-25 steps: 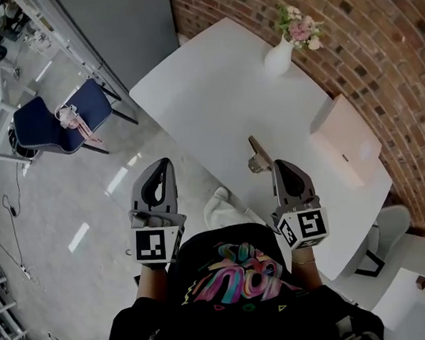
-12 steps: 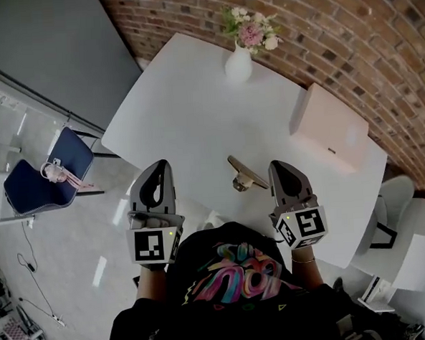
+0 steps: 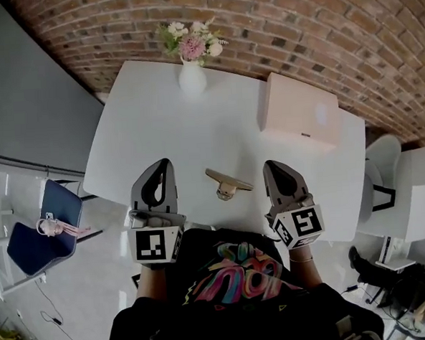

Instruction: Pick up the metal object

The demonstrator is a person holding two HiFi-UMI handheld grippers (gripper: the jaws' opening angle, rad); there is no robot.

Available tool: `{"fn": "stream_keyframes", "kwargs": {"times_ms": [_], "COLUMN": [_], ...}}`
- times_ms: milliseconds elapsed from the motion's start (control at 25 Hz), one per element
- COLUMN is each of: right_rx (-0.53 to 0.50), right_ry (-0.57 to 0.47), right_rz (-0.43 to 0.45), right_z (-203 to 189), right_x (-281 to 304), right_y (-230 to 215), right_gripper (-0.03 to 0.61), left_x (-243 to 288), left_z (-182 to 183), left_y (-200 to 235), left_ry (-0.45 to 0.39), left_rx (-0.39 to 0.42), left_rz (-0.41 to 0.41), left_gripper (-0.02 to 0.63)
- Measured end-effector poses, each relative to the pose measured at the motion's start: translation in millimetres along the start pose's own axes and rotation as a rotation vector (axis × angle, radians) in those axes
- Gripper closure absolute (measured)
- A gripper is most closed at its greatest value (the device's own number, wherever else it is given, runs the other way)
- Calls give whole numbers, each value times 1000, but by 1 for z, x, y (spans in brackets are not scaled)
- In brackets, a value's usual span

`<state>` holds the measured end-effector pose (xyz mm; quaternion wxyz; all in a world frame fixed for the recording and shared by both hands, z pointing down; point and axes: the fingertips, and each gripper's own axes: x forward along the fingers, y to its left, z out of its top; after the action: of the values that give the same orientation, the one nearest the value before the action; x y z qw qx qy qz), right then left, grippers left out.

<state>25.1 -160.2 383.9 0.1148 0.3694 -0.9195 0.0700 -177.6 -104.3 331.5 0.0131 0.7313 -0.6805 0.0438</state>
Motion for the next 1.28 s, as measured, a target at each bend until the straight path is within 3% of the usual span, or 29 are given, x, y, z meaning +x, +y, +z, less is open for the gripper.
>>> {"fn": "stream_keyframes", "kwargs": {"times_ms": [320,560,800,1280], "right_rx": [53,63,43,33], "right_ry": [47,62,54,107], "right_rz": [-199,-265,-284,-258], "right_z": [-2,1,-3,-19], "right_x": [-9,-15,-20,-16], "right_y": [-8,-2,3,8], "right_gripper": [560,559,560,558], "left_x": [36,45,42,36], "left_z": [7,7,1,-14], "left_y": [-3,-12,-20,-21], "left_ry": [-10,-9,-9,20], "left_rx": [1,-2,2,-30], "left_rz": [-202,-302,-347,-333], "left_gripper": [589,589,589,589]}}
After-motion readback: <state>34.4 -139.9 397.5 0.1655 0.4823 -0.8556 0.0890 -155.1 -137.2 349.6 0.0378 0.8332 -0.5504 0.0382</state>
